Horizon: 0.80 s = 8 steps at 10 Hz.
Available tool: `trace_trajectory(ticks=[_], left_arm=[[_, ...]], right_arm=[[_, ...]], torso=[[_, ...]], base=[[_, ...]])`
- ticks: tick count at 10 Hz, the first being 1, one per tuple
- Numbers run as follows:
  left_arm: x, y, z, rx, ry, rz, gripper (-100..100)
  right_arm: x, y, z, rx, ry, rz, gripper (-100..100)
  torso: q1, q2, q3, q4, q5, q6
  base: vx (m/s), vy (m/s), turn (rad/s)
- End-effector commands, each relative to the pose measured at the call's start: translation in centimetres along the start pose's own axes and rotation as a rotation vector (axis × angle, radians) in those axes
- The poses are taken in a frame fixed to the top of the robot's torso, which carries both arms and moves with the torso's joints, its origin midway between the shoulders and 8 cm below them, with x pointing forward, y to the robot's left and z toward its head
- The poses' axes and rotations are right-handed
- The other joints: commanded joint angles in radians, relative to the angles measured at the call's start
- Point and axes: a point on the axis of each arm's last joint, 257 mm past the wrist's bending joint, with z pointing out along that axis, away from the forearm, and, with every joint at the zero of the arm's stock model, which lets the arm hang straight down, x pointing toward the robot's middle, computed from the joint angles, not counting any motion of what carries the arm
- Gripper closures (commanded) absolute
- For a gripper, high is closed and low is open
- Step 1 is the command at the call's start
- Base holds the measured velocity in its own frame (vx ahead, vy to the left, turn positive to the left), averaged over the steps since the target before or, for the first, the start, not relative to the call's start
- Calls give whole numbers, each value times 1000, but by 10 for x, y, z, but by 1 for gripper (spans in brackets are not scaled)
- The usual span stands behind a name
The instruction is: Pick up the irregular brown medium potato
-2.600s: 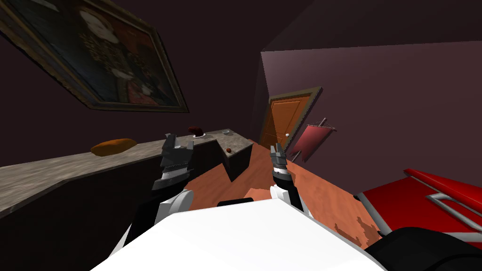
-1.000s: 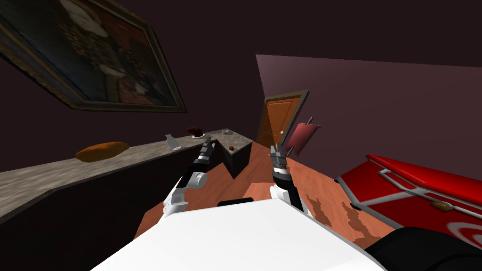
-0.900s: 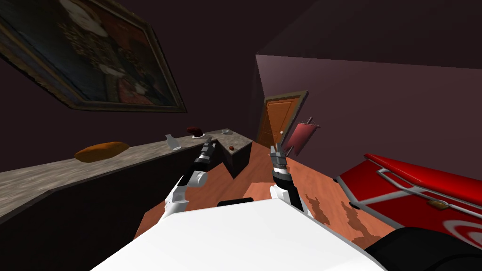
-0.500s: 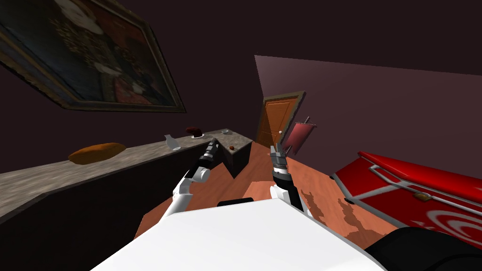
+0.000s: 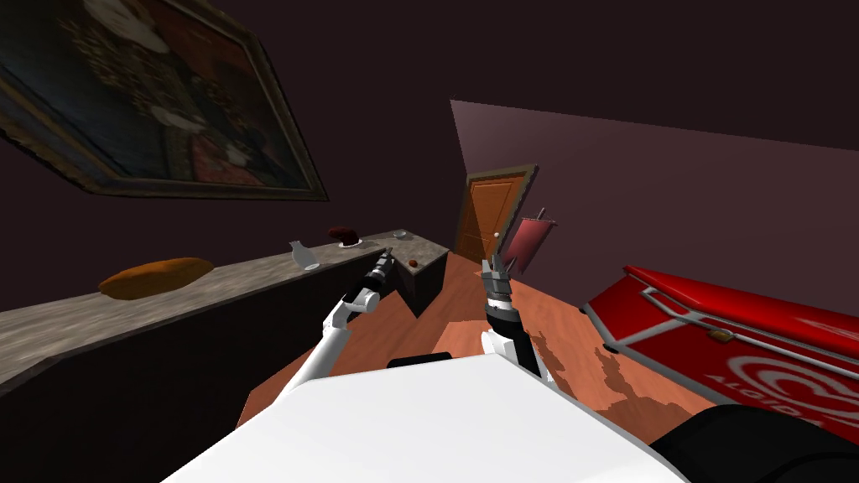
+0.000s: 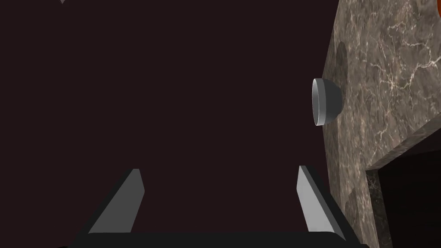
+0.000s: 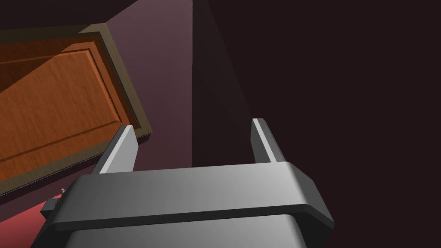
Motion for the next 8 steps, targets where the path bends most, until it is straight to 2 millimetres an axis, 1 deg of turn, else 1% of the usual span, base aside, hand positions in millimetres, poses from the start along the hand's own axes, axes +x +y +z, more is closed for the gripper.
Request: trace_trajectory(ticks=[1, 2, 3, 4, 5, 6, 7, 8], left_arm=[[3, 14, 10, -45, 14, 3, -100], [3, 16, 10, -49, 13, 3, -100], [9, 27, 21, -95, 38, 4, -100], [8, 33, 23, -107, 37, 5, -100], [13, 42, 33, -145, 57, 6, -100], [13, 49, 34, -165, 60, 7, -100], [19, 54, 43, -200, 82, 9, -100], [18, 64, 45, -223, 82, 10, -100]], right_arm=[[0, 0, 0, 0, 0, 0, 0], [0, 0, 0, 0, 0, 0, 0], [0, 0, 0, 0, 0, 0, 0], [0, 0, 0, 0, 0, 0, 0], [0, 0, 0, 0, 0, 0, 0], [0, 0, 0, 0, 0, 0, 0], [0, 0, 0, 0, 0, 0, 0], [0, 0, 0, 0, 0, 0, 0]], torso=[[0, 0, 0, 0, 0, 0], [0, 0, 0, 0, 0, 0], [-1, 0, 0, 0, 0, 0], [-1, 0, 0, 0, 0, 0], [-1, 0, 0, 0, 0, 0], [-1, 0, 0, 0, 0, 0], [-1, 0, 0, 0, 0, 0], [0, 0, 0, 0, 0, 0]], base=[[-8, 34, -39], [-4, 14, 2], [-7, 24, -71], [-4, 28, -53], [-7, 33, -72], [-9, 32, -39], [-15, 38, -78], [-10, 34, -40]])
